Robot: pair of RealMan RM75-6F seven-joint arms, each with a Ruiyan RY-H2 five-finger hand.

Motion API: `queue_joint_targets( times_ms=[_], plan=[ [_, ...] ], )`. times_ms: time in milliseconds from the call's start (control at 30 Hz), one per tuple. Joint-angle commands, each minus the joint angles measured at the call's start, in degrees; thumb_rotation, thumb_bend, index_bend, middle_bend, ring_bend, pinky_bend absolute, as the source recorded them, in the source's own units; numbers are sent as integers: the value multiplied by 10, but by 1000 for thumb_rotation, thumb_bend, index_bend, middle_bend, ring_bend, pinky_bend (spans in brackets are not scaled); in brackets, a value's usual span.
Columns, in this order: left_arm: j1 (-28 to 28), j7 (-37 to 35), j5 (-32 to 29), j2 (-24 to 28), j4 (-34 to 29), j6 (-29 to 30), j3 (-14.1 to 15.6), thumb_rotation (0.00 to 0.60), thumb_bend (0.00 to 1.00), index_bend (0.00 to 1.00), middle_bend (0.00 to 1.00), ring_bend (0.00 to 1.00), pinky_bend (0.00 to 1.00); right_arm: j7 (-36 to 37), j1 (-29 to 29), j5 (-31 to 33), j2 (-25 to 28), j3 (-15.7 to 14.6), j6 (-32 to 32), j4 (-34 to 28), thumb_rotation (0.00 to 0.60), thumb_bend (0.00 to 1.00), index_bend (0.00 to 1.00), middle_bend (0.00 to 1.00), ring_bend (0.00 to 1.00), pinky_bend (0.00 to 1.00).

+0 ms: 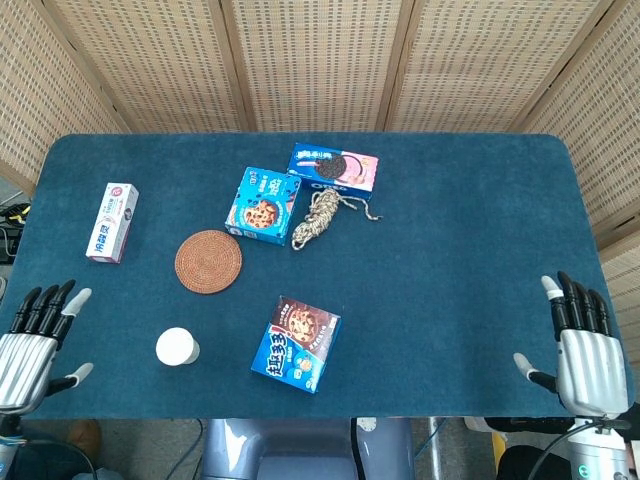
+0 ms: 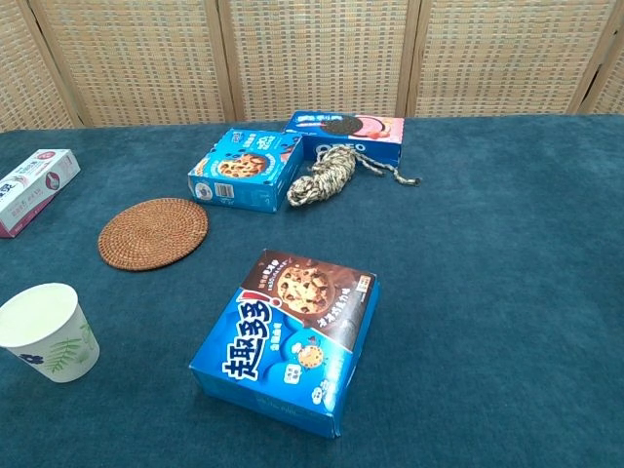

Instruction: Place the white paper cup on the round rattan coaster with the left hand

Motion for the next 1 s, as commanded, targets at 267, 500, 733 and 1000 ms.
queue_joint_targets(
  times_ms=[267,500,733,1000],
  plan=[
    [-70,56,23,-50,18,-147,22,600,0,0,0,0,60,7,-1,2,3,2,1,-1,600,0,13,0,0,0],
    [-101,78,-11,-84,33,-201,6,600,0,0,0,0,104,10,2,5,4,1,-5,1,600,0,15,0,0,0],
    [-134,111,-58,-123,53,-252,-15,600,0,0,15,77,202,5,3,2,0,-2,-9,0,600,0,18,0,0,0],
    [-158,114,-87,-147,81,-275,-23,600,0,24,250,298,328,8,3,7,0,1,-7,1,600,0,21,0,0,0]
  ],
)
